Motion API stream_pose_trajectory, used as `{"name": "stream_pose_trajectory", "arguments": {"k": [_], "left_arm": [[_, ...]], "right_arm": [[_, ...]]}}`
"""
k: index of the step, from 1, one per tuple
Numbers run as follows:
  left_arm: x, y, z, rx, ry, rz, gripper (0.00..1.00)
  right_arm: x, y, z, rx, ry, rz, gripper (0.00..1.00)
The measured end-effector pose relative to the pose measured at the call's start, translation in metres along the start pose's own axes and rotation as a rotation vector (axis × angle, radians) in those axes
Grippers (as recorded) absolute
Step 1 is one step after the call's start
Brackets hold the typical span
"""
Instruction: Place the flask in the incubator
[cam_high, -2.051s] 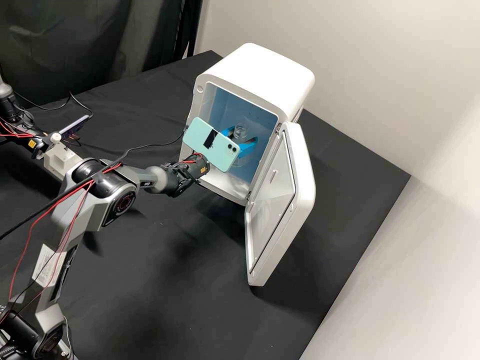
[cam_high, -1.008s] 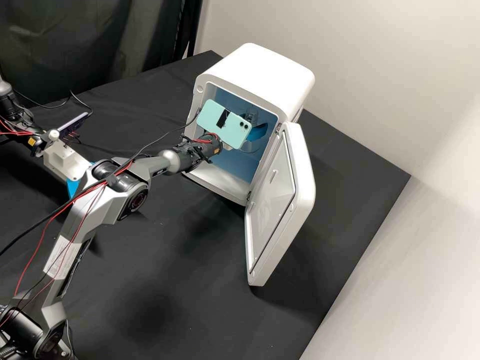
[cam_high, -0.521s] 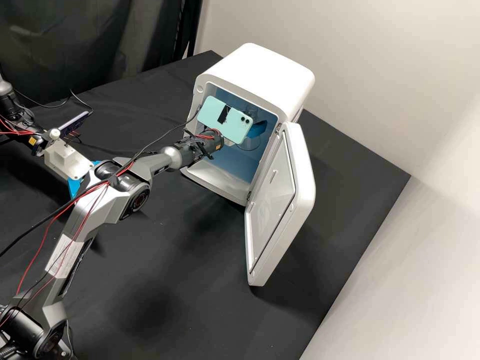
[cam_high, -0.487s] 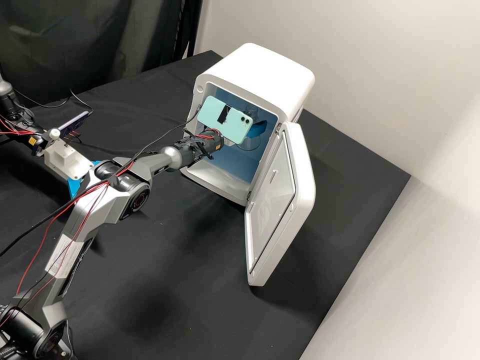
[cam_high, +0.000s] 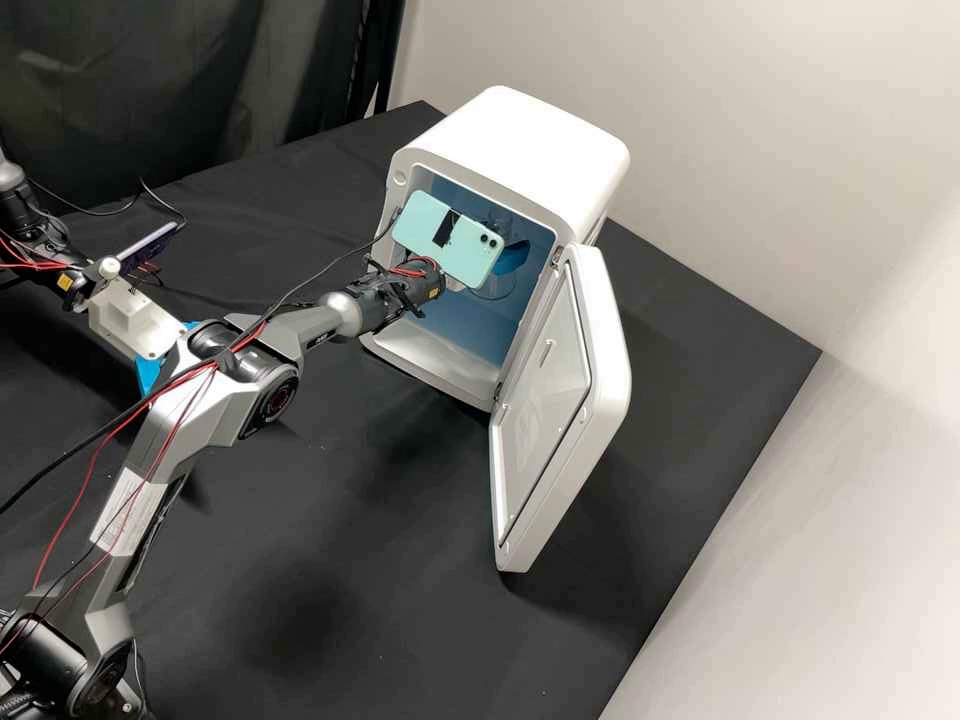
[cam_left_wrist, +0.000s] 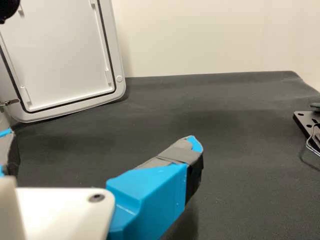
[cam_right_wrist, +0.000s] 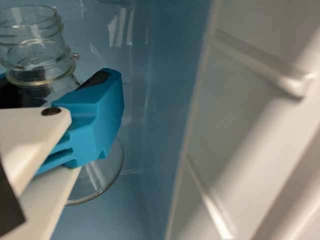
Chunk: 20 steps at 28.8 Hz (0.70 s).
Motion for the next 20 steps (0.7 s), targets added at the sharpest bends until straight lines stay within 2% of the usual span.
{"name": "stream_pose_trajectory", "arguments": {"k": [2,6,9,15,20], "left_arm": [[0.0,-0.0002,0.001,0.005,-0.009,-0.002,1.0],[0.0,-0.0005,0.002,0.013,-0.02,-0.006,1.0],[0.0,-0.0005,0.002,0.013,-0.02,-0.006,1.0],[0.0,-0.0005,0.002,0.013,-0.02,-0.006,1.0],[0.0,-0.0005,0.002,0.013,-0.02,-0.006,1.0]], "right_arm": [[-0.001,-0.003,-0.004,0.006,0.008,-0.006,0.0],[-0.002,-0.009,-0.003,0.035,0.003,-0.02,0.0],[-0.002,-0.015,0.0,0.051,-0.006,-0.033,0.0],[0.0,-0.034,0.013,0.077,-0.035,-0.068,0.0],[0.001,-0.039,0.016,0.083,-0.041,-0.078,0.0]]}}
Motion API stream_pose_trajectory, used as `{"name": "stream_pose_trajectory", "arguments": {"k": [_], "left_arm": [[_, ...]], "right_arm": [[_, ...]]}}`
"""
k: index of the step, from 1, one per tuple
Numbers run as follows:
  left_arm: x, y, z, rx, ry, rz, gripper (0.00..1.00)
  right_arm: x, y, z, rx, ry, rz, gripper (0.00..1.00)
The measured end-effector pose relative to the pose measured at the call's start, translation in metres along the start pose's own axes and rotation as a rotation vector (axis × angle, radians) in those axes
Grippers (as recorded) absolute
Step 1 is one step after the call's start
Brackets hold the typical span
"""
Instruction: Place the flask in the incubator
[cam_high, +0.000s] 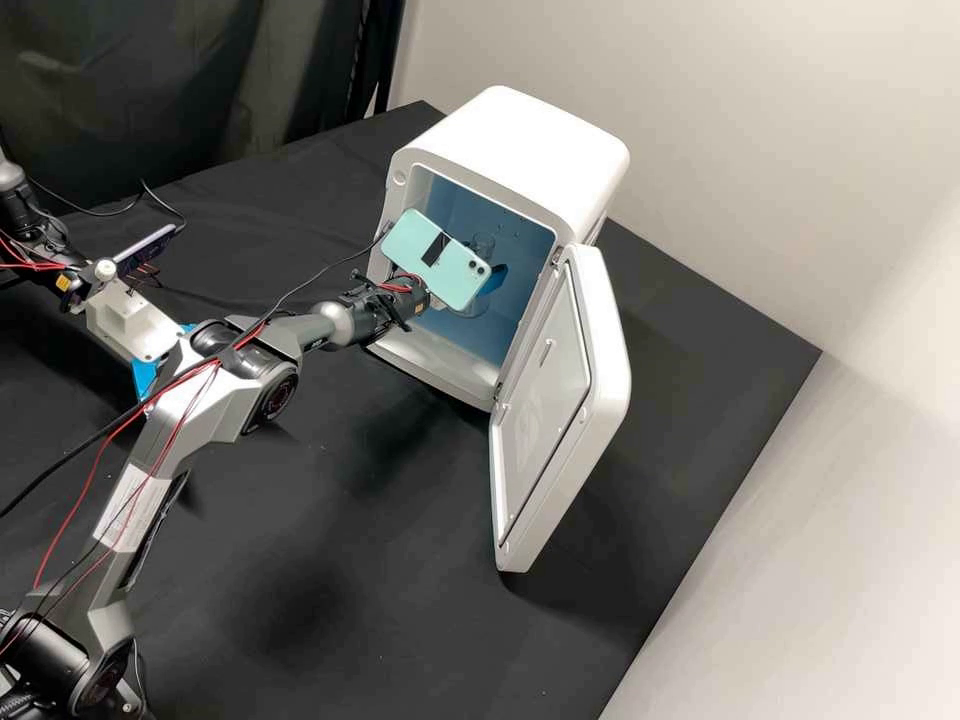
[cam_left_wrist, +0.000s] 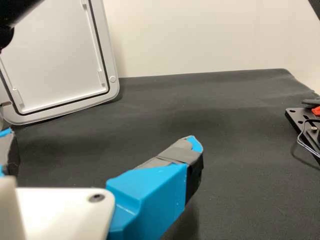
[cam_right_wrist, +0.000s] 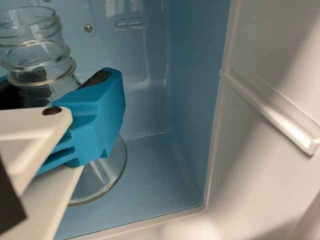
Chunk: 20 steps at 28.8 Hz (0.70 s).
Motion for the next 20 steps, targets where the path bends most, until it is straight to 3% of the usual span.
{"name": "stream_pose_trajectory", "arguments": {"k": [20], "left_arm": [[0.0,0.0,0.0,0.0,0.0,0.0,1.0]], "right_arm": [[0.006,-0.019,0.018,-0.012,-0.049,-0.04,0.0]]}}
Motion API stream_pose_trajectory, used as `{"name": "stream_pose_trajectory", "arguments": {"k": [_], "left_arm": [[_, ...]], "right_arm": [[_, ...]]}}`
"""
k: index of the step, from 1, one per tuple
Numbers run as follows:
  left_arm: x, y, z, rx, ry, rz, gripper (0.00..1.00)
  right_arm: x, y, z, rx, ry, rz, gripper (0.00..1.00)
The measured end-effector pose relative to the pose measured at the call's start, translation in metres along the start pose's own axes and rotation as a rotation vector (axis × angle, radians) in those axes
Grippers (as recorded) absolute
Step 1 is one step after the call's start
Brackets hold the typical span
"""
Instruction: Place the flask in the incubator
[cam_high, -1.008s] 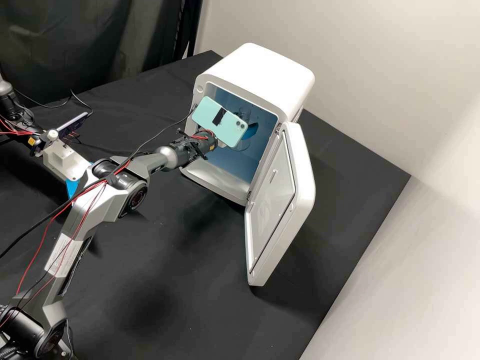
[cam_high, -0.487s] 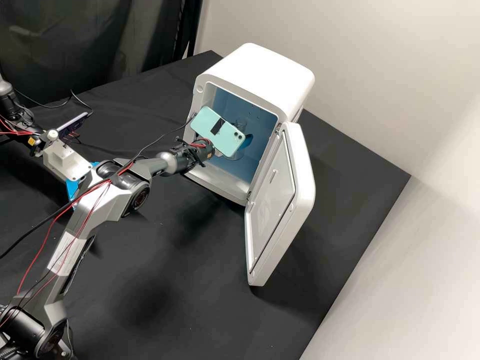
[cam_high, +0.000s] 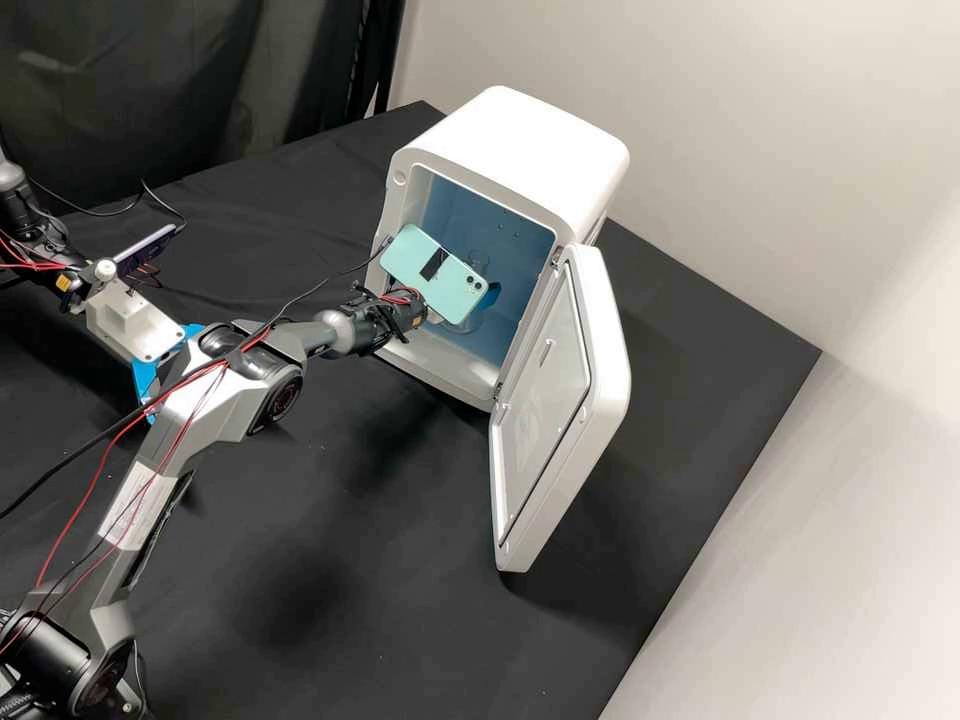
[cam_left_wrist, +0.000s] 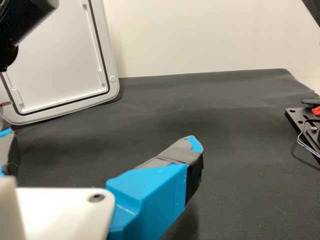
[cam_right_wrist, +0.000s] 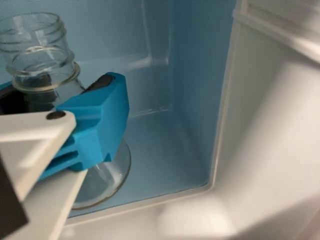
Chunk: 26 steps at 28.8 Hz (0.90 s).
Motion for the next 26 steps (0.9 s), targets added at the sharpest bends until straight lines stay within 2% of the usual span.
{"name": "stream_pose_trajectory", "arguments": {"k": [5,11,26], "left_arm": [[0.0002,-0.0002,0.0012,0.001,-0.004,-0.001,1.0],[0.0002,-0.0002,0.0012,0.001,-0.004,-0.001,1.0],[0.0002,-0.0002,0.0012,0.001,-0.004,-0.001,1.0]], "right_arm": [[0.0028,-0.0081,0.008,-0.017,-0.029,-0.022,0.0],[0.0031,-0.0085,0.0089,-0.034,-0.032,-0.019,0.0],[0.0031,-0.0085,0.0089,-0.034,-0.032,-0.019,0.0]]}}
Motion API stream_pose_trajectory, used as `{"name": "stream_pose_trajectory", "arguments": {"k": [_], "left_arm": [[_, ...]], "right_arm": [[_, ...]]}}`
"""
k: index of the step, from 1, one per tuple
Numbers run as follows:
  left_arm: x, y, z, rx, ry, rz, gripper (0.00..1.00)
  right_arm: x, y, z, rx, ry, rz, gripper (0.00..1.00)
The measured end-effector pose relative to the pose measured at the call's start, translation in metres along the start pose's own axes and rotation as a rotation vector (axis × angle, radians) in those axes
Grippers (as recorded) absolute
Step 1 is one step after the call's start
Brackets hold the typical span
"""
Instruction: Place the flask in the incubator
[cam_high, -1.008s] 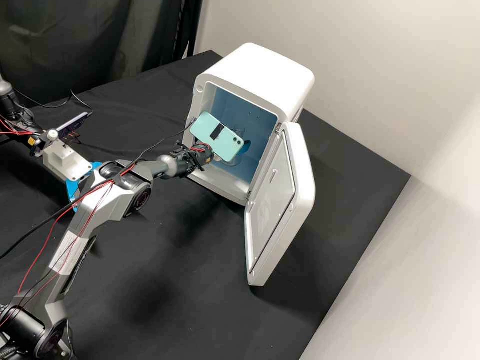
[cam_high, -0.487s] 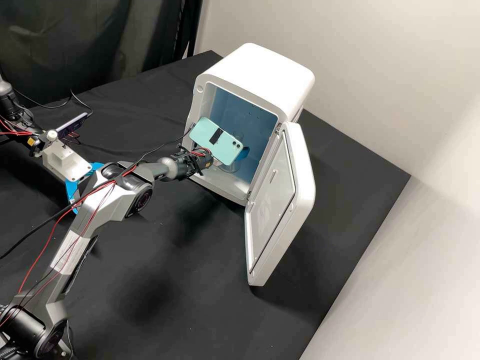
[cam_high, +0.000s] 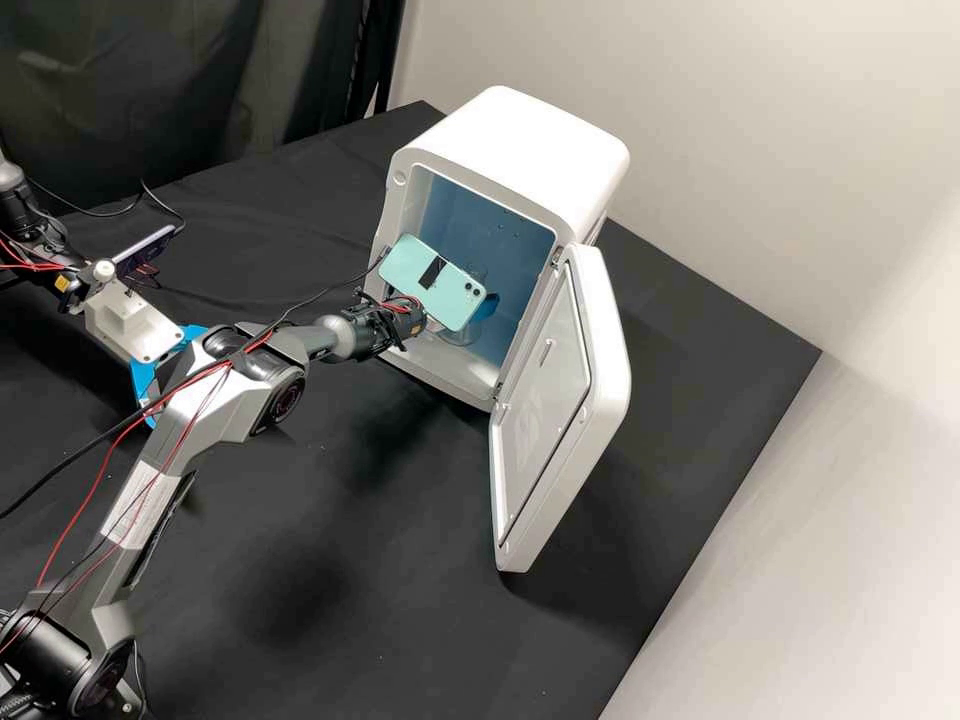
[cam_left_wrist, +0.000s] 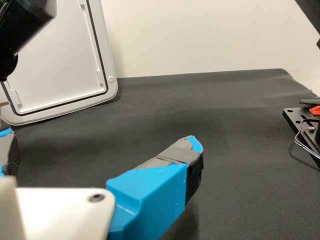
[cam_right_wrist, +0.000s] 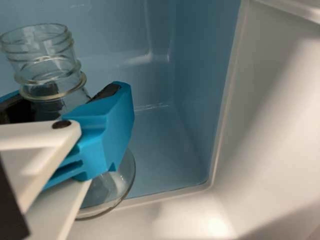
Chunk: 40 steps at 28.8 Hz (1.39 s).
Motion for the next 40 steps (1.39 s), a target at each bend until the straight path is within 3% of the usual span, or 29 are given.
{"name": "stream_pose_trajectory", "arguments": {"k": [25,26,29,31,40], "left_arm": [[0.0,0.0,0.0,0.0,0.0,0.0,1.0],[0.0,0.0,0.0,0.0,0.0,0.0,1.0],[0.0,0.0,0.0,0.0,0.0,0.0,1.0],[0.0,0.0,0.0,0.0,0.0,0.0,1.0],[0.0,0.0,0.0,0.0,0.0,0.0,1.0]], "right_arm": [[0.0013,0.0002,0.0029,-0.004,-0.004,0.001,0.0],[0.0013,0.0002,0.0029,-0.004,-0.004,0.001,1.0],[0.0014,0.0008,0.0024,-0.006,-0.002,0.002,1.0],[0.0015,0.0013,0.0019,-0.026,-0.001,0.004,1.0],[0.0019,0.0031,0.0034,-0.064,-0.008,0.004,1.0]]}}
